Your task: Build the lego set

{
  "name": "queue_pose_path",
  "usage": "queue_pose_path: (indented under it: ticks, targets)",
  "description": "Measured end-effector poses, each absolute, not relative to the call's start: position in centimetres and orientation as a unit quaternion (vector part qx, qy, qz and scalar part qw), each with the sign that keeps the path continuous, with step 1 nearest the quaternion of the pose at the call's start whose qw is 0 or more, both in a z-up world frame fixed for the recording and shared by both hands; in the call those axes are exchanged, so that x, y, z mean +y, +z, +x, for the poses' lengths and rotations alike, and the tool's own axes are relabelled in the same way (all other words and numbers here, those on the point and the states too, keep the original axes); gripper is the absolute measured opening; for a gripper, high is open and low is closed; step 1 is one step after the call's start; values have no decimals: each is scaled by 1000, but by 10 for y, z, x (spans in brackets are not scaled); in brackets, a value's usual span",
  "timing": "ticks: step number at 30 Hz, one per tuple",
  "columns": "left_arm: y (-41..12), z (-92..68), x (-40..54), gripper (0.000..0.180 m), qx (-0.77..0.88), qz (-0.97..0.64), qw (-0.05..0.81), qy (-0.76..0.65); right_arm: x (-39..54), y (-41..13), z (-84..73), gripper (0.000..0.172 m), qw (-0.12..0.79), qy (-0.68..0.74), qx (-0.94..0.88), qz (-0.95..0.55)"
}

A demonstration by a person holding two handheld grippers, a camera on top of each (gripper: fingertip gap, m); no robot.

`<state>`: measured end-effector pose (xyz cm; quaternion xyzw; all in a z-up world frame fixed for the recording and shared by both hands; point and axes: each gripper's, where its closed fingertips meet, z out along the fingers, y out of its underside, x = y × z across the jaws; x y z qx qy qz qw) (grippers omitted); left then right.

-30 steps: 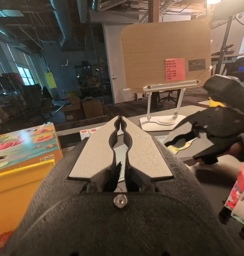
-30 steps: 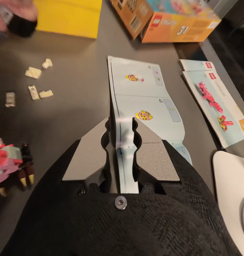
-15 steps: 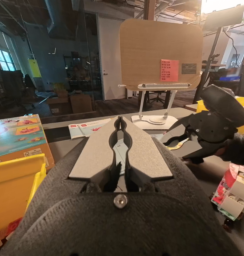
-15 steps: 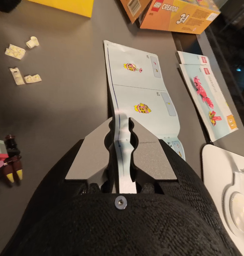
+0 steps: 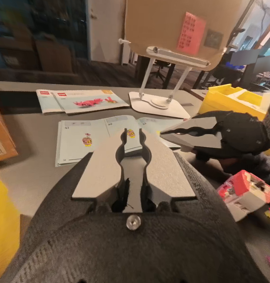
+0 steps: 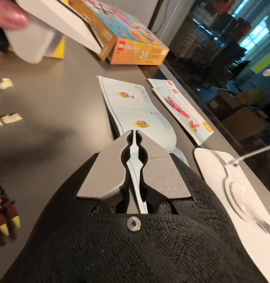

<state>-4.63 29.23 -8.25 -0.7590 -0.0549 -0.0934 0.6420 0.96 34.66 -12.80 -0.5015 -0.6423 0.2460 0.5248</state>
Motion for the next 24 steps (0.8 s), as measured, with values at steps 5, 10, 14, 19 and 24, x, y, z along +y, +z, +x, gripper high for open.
queue_pose_path:
  ticks: [5, 10, 14, 19, 24]
  targets:
    - [-78, -65, 286, 13, -80, -748, 658, -41, 343, -144, -15, 29, 464, 252, -683, -505]
    - [-84, -86, 280, 13, -115, -754, 646, 21, 348, -156, -35, 15, 463, 189, -727, -471]
    - [-81, -88, 278, 13, -115, -748, 653, 21, 335, -156, -27, 20, 463, 201, -741, -444]
    - [-84, -87, 280, 12, -116, -751, 651, 14, 341, -159, -20, 20, 467, 170, -748, -439]
    - [-86, -89, 279, 12, -126, -747, 653, 1, 342, -147, -19, 0, 512, 164, -722, -435]
